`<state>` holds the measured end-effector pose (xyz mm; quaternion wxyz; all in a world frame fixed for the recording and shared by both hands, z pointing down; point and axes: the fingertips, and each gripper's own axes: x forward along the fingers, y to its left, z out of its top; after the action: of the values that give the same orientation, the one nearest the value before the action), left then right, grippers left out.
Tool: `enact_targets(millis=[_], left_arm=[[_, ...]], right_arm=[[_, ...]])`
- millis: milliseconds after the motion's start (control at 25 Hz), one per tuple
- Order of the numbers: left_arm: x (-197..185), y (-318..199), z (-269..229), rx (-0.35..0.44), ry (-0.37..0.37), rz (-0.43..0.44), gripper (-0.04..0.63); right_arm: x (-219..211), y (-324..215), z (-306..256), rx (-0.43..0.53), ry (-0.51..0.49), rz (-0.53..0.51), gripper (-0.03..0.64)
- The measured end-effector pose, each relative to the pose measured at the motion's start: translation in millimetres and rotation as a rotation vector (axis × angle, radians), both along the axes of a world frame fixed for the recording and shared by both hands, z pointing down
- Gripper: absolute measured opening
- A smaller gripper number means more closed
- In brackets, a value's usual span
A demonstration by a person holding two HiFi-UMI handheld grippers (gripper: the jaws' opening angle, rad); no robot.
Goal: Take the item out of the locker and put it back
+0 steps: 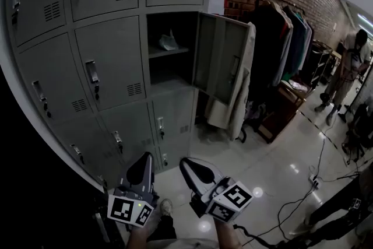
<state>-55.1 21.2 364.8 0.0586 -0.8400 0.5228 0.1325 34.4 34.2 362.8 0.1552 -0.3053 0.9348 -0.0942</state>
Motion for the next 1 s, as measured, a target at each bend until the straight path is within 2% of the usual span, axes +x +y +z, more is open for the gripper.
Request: enact_targets(millis=[320,480,640,1000], left_arm=[[-48.1,-146.3,-23.8,0.014,-0.007,0.017,0.005],[-63.7,-199.6,-34.6,0.031,-0.003,0.033,0.005],[-68.2,-237.3,-38.0,0.027,-0.001,0.038,0.005],[-54.4,-283.8,-32.0,-0.006,-0.023,0.017,0.005]], right_arm=[[-49.8,-138.9,-29.7,0.015,-0.001,0.024,0.000],[-68.7,-196.4,-42.7,0.035,0.000,0.046,0.001],[-70.7,-234.6,-40.3,0.010,0.000,0.065,0.000],[-52.7,-288.0,-27.8,-0.042,-0.017,0.079,0.000]])
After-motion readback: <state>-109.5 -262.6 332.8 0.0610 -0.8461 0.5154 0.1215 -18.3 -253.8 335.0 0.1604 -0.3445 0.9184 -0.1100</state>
